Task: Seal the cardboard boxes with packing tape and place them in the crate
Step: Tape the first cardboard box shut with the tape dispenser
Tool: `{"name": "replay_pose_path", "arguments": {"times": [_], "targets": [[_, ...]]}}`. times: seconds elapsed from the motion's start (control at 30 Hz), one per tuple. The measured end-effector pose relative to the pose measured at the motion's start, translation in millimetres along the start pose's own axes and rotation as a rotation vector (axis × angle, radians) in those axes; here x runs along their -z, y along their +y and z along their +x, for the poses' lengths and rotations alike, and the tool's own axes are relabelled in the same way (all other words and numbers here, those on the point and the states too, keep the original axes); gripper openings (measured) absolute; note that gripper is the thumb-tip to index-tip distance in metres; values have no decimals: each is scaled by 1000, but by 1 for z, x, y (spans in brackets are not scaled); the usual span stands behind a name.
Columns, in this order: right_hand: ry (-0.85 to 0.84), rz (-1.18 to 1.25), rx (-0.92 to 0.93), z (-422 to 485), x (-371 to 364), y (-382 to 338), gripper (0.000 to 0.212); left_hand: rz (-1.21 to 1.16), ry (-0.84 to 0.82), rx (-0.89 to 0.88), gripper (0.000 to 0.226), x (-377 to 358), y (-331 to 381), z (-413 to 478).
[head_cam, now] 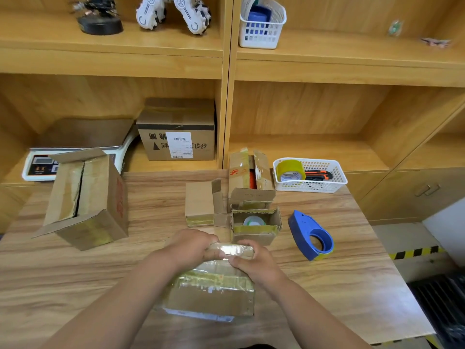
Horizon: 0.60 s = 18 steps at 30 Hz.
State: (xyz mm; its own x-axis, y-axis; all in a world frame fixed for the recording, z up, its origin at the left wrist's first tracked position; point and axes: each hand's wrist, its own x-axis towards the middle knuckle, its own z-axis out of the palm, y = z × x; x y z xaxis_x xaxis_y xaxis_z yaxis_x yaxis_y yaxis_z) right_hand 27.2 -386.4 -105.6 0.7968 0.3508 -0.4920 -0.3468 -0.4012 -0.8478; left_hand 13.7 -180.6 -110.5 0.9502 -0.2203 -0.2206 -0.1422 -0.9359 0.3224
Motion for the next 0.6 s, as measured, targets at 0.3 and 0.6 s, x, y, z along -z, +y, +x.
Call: {"name": "replay_pose_path", "arguments": {"times": [0.3, 0.6], "targets": [[-135, 59, -103, 14, 21, 1, 16, -134, 19, 173, 47, 0, 6, -1], [-17, -292, 59, 21, 10, -2, 23, -256, 75, 150, 35, 13, 0, 7]]}}
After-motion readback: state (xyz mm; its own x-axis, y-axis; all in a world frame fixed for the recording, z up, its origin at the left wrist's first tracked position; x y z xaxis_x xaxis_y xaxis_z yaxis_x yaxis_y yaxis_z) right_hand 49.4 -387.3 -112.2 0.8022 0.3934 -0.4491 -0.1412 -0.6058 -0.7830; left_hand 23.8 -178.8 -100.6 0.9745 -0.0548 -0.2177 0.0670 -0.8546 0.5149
